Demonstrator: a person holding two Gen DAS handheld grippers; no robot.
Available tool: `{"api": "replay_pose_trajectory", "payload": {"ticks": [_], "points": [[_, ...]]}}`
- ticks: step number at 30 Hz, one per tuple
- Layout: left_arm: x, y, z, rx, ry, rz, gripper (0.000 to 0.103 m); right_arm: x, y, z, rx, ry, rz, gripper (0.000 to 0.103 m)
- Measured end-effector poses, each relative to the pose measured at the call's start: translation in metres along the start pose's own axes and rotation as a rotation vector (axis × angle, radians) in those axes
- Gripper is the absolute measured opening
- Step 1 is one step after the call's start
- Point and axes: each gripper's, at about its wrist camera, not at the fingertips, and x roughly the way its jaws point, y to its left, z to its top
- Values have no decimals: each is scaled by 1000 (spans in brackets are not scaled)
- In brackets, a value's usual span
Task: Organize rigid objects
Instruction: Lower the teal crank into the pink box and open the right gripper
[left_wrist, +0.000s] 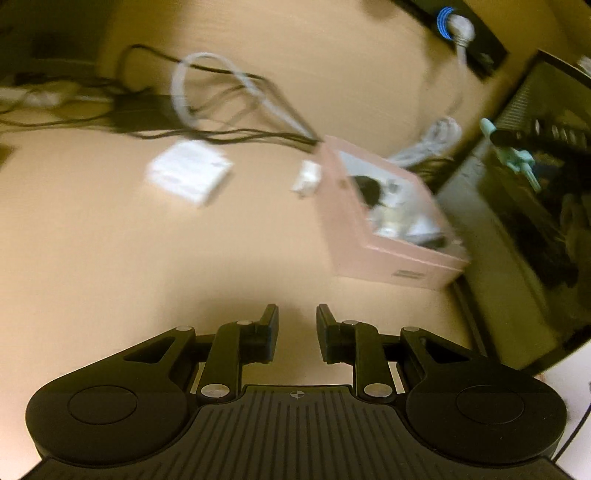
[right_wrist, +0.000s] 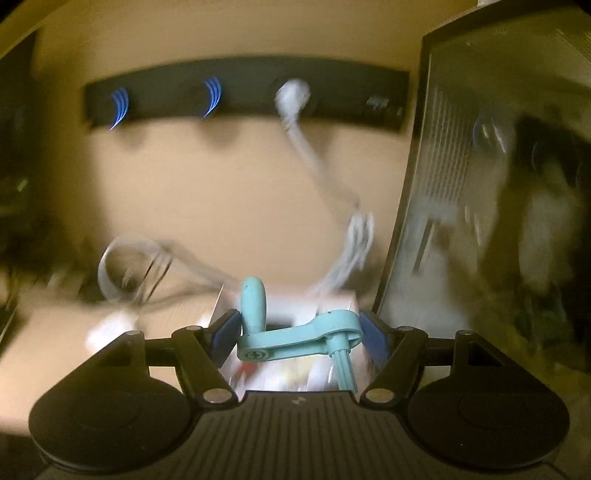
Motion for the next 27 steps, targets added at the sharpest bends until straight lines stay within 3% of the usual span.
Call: {"api": "replay_pose_trajectory", "payload": {"ticks": [1,5,9,12,14,16,17,20,27], "points": [[-3,7,-1,-5,3,25,24,12,0,12,6,24,10,79],[-19,36,-6,-40,-1,60,24,60,4,26,13,153,-34,79],[-39,66,-11,-66,-8,76,25,87,7,26,75,231,70,79],[-51,87,-13,-86,-11,90,24,102,15,32,129,241,125,79],[-57,97,-13,-92,-11,88,24,112,34,33,110,253,138,71],[-62,105,-12,-88,-14,84,24,129,63,30,66,301,174,47],[-65,108,-13,-84,-16,83,24,138,78,27,39,326,184,46],[-72,116,-15,-83,-18,71,24,171,132,14,-105,361,115,46],[-76,123,-22,-69,4,68,24,232,218,-30,-604,331,-187,33]]}}
